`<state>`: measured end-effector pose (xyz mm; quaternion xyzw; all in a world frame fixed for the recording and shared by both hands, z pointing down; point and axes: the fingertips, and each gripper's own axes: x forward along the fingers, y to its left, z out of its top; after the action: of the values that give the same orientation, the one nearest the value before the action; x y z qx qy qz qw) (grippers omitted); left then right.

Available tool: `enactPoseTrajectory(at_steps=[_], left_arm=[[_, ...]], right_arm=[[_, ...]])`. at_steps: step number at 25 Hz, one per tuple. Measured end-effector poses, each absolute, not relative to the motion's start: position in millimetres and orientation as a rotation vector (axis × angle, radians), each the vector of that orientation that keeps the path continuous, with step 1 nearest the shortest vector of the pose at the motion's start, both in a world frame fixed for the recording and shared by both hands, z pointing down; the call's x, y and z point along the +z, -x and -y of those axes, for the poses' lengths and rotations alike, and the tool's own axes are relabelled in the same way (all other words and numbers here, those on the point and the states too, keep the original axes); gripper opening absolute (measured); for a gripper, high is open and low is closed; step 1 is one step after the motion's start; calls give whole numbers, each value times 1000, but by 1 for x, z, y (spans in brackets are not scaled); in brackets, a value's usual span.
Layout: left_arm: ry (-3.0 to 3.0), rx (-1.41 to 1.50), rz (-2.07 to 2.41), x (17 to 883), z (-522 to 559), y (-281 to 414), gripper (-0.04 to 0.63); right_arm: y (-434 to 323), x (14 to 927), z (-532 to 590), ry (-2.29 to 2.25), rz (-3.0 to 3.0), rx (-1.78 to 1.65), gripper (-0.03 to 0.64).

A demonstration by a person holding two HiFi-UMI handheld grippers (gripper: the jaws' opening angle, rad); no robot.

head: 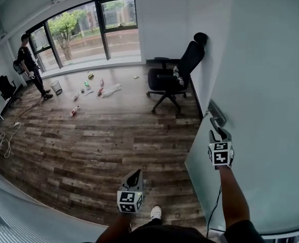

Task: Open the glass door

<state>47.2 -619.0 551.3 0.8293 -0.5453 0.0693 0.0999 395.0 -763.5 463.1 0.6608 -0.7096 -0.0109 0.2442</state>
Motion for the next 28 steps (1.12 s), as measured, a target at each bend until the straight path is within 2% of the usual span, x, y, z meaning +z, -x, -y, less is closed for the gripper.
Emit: enactPoseTrajectory(at_steps=[5, 8, 11, 28], left_arm=[[-2485, 182, 1617, 535, 575, -55, 2], [-2498, 184, 1627, 531, 544, -58, 2], [-2488, 180, 1620, 530, 519, -60, 2], [-2507, 183, 1548, 540, 440, -45, 2]], right_arm=[[-339, 456, 670, -1838, 2114, -28, 132], [-318, 464, 622, -1829, 2158, -53, 46], [-307, 470, 586, -1832, 2201, -46, 17], [-233, 520, 438, -1805, 2261, 90, 15]])
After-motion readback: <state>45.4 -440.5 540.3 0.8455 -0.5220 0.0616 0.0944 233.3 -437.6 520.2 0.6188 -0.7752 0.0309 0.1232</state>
